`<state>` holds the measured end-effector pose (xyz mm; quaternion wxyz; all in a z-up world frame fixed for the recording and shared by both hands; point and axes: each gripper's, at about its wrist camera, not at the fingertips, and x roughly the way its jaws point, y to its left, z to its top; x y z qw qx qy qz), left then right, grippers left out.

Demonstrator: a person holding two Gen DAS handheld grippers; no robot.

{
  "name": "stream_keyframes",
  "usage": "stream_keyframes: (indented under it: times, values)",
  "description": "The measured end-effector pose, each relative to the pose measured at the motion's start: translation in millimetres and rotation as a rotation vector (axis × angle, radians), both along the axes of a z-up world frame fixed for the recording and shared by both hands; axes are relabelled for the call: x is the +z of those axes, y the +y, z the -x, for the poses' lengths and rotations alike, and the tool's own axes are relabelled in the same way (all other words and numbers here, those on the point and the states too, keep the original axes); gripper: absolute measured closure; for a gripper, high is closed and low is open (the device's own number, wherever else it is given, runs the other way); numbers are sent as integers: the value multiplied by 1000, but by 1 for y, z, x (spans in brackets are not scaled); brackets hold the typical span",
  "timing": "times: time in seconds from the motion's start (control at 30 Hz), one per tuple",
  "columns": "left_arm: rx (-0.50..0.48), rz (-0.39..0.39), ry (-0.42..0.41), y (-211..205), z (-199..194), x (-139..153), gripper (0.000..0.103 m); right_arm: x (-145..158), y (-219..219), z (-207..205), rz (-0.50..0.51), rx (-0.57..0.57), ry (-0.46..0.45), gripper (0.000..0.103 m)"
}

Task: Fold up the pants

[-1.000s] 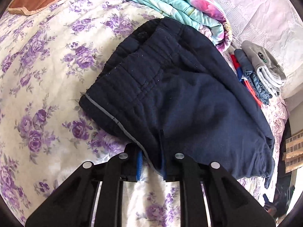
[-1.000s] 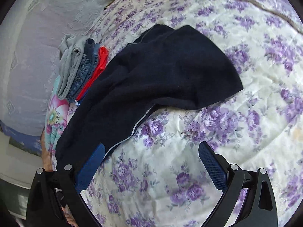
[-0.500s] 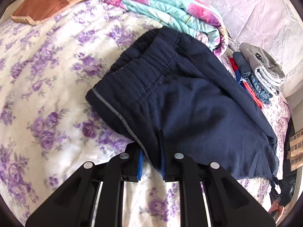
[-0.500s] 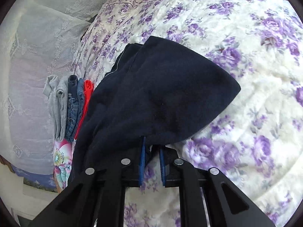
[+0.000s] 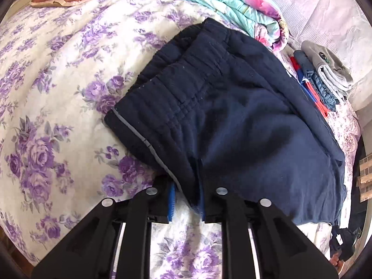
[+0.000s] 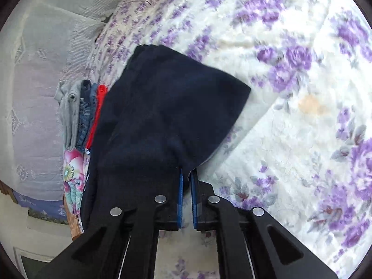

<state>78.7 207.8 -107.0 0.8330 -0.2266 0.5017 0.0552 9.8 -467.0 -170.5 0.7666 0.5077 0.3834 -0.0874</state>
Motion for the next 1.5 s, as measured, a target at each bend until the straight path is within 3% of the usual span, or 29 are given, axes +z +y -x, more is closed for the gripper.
stream_keyframes:
  times: [0.1,0.17,0.27,0.33,0.4,0.47,0.6,0.63,0.73,0.77,0.87,0.9,0.97,1.1,1.13,1.17,1.2,1.23,1.3,1.5]
  values:
    - [-32,-55,-47,0,20,22,74,17,11,8,97,50,27,81]
    - [-29,-105,-90,6,40,40,59,39,20,23,183,41,44,43]
    - [-23,-170,-150,12,51,74,56,95,42,37,454,48,-1,29]
    - [-83,-190,-179,8,39,98,55,124,55,28,508,103,-59,21]
    - [-142,-253,-201,1,14,122,48,145,69,0,505,210,-102,20]
    - [-183,-329,-214,-10,-27,140,26,157,85,-35,495,309,-98,20]
    - [-351,-370,-177,-38,-120,146,25,164,128,-114,536,479,-104,20]
    - [-432,-400,-151,-49,-148,141,25,163,139,-129,566,510,-102,20]
    - [-521,-561,-113,-66,-207,118,25,158,170,-166,644,604,-95,20]
    - [-521,-573,-105,-64,-223,110,25,154,176,-172,648,615,-88,20]
    - [-593,-428,-7,-49,-271,77,29,142,188,-183,610,631,-101,20]
    - [-606,-420,16,-47,-282,66,31,137,190,-186,607,633,-104,20]
    - [-642,-445,55,-47,-295,43,34,130,198,-192,621,653,-118,20]
    - [-695,-421,110,-55,-309,4,33,127,216,-222,688,721,-137,20]
    - [-696,-433,83,-61,-304,1,42,127,220,-232,687,745,-140,20]
    - [-745,-432,49,-68,-295,4,78,128,225,-243,685,770,-143,20]
    - [-798,-429,30,-77,-284,6,81,130,231,-254,695,798,-147,20]
    - [-817,-495,-3,-86,-273,6,81,133,240,-267,717,832,-156,20]
    - [-837,-555,-18,-93,-262,-3,83,137,260,-294,752,928,-172,20]
    - [-795,-500,-67,-82,-246,1,86,116,326,-361,932,1219,-140,24]
